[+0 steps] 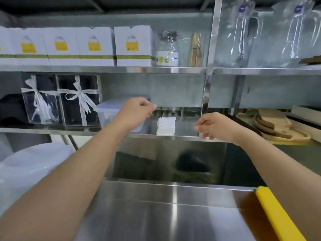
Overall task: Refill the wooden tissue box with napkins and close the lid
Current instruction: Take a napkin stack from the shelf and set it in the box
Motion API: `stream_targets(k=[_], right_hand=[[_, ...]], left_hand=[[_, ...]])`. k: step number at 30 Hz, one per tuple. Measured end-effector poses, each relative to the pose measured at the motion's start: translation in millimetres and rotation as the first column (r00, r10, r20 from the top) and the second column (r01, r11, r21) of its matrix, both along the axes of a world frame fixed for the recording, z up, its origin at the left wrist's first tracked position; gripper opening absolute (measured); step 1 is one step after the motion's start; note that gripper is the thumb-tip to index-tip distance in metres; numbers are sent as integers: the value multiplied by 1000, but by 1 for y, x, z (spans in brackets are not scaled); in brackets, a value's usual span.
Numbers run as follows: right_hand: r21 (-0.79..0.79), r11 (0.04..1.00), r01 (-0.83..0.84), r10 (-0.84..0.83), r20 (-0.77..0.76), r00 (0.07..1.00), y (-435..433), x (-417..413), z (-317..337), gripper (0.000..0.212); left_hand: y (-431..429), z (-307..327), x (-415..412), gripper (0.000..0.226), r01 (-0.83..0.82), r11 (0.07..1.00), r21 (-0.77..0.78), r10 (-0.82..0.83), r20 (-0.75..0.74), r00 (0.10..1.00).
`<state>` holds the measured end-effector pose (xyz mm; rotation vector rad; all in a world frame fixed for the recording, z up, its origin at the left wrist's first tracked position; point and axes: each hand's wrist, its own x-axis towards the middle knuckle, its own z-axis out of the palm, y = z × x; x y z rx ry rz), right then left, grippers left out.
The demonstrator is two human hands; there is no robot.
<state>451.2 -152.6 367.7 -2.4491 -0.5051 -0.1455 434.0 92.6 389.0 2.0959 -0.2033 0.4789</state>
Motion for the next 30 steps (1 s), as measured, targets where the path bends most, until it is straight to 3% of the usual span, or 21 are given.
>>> stream_targets(k=[4, 7, 12, 15, 21, 26, 30], right_hand=[[69, 995, 78, -78, -4, 997, 13, 56, -24, 16], [213, 966, 144, -136, -52, 989, 37, 90, -58, 35], [455, 855, 249, -128, -281, 951, 73, 134, -94, 65], [611, 732, 300, -39, -402, 915, 89, 156, -105, 66], [768, 550, 328, -84, -339, 937, 110, 164, -117, 36], [889, 242, 388, -151, -361, 920, 110, 163, -118, 16], [892, 184, 413, -184, -381, 906, 109, 160, -116, 9]], left_hand=[[-3, -35, 60, 15, -85, 988, -130, 82, -31, 996], [-12, -72, 101, 15, -68, 965, -252, 34, -137, 990], [-26, -115, 147, 47, -114, 890, -442, -23, -292, 956], [-30, -129, 162, 38, -66, 791, -608, -169, -322, 932], [-36, -144, 166, 37, -3, 700, -715, -262, -260, 929], [-37, -146, 155, 23, -94, 565, -820, -187, -238, 953], [-36, -152, 149, 26, -165, 509, -845, -139, -269, 953]])
